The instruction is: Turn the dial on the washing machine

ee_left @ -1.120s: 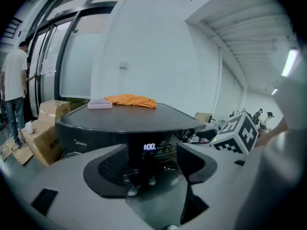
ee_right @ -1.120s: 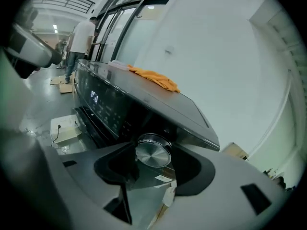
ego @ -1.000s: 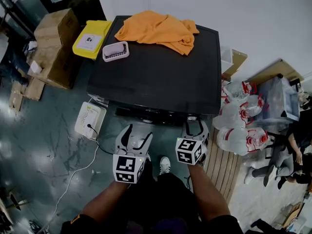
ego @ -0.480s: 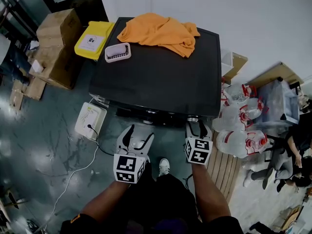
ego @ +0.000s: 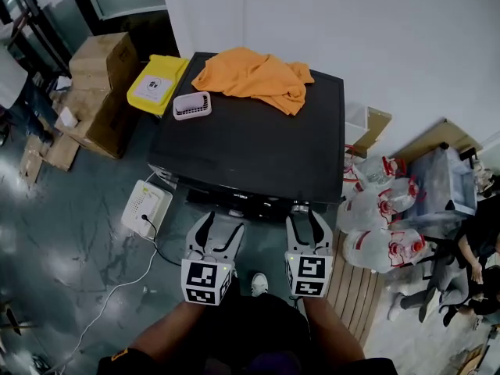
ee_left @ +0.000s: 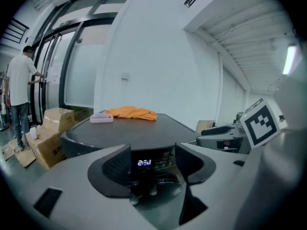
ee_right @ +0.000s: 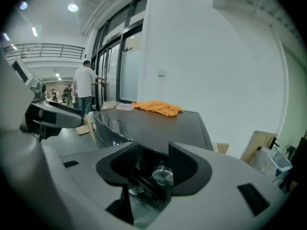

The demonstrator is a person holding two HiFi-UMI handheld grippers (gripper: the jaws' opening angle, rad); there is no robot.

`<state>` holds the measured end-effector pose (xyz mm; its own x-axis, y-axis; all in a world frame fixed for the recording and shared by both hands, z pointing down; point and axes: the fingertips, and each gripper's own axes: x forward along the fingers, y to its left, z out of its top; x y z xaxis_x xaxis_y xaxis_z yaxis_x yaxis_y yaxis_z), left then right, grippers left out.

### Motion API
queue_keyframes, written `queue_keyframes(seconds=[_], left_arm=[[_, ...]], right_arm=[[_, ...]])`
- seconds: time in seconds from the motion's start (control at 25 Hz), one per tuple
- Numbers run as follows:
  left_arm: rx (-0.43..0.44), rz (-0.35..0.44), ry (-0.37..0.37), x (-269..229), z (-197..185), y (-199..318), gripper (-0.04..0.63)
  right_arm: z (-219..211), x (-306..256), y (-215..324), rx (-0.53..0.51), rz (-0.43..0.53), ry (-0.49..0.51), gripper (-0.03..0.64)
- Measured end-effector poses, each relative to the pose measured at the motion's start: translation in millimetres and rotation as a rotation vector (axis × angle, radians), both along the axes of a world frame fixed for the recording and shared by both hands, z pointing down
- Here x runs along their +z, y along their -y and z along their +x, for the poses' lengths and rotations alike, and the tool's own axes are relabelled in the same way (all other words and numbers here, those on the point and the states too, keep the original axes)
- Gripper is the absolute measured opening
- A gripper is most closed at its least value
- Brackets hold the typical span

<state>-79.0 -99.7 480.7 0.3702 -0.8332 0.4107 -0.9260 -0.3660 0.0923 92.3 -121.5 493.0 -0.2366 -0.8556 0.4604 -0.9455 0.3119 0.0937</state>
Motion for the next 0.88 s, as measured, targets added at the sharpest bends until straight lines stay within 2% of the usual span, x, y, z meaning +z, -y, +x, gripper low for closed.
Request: queue_keyframes(seconds=[0.04, 0.16, 0.24, 0.28, 0.4, 0.52, 0.88], left_arm=[[-0.004, 0.013, 0.0, -7, 2, -3, 0.288], [-0.029, 0.044, 0.019, -26, 5, -12, 0.114], [-0.044, 0.057, 0.035, -38, 6, -19, 0.043], [-0.048, 0.064, 0.036, -45, 7, -22, 0.028], [-0.051, 0.086, 0.028, -66, 14, -34, 0.012], [-0.053, 0.11, 0.022, -87, 21, -50, 0.011], [-0.11, 0.142, 0.019, -106, 23, -79, 0.011]], right_arm=[[-2, -11, -4, -0.016, 0.015, 0.002, 0.208], [-8, -37, -18, -0.058, 0.045, 0.012, 0.171], [-14, -50, -27, -0.086, 0.05, 0.023, 0.138], [-17, -56, -32, -0.102, 0.052, 0.03, 0.121], [-23, -77, -46, -0.144, 0.071, 0.058, 0.065], [-26, -99, -56, -0.18, 0.103, 0.087, 0.039], [-28, -134, -79, -0.265, 0.141, 0.136, 0.015]])
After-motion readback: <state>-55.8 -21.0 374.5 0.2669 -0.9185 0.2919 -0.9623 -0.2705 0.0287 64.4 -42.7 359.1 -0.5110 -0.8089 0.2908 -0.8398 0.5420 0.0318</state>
